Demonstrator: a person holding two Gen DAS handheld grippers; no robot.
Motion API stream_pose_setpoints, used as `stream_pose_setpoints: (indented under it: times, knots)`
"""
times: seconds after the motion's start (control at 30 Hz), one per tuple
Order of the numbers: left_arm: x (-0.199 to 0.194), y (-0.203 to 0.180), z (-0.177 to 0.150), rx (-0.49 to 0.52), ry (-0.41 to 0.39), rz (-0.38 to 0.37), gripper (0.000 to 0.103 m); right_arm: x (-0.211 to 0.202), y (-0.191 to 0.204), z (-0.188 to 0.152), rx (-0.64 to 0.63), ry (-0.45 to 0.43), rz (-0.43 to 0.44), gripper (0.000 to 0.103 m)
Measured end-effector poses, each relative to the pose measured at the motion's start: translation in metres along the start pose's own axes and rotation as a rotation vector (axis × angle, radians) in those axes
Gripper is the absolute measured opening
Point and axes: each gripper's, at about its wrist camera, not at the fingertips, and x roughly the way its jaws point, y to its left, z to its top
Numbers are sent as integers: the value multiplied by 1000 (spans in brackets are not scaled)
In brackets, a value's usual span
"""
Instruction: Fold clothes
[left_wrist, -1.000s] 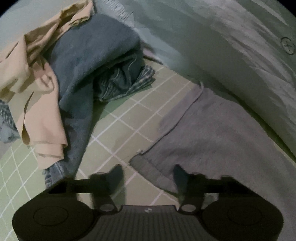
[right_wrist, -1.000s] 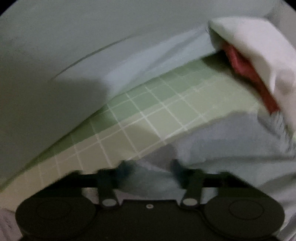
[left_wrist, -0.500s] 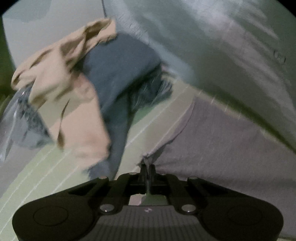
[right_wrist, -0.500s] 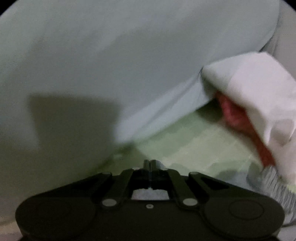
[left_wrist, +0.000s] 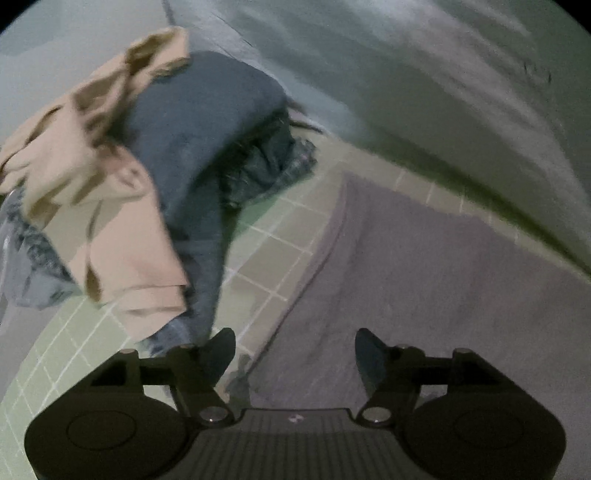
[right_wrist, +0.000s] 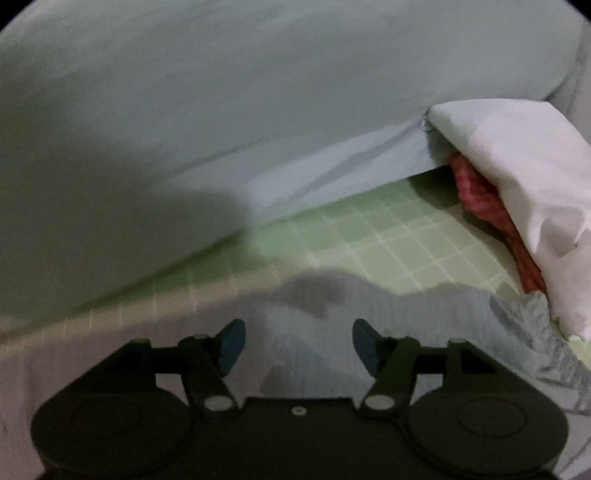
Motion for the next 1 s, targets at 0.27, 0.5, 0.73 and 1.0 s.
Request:
stream_pose_setpoints:
  times: [0.27,0.5,0.73,1.0]
  knots:
    - [9,-4,1,19,-34,-16,2,-31,-21,-21,61,39,14,68]
    - [11,21,25,-139,-95,77,3,-56,-39,-32,34,15,-51,68]
    - [-15,15,1,-164,-76,4,59,-72,-68,-59,102,54,-85,76]
    - [-73,3,-70,-78,-26,-73,77,-112,-100,-107,156,51,-37,103]
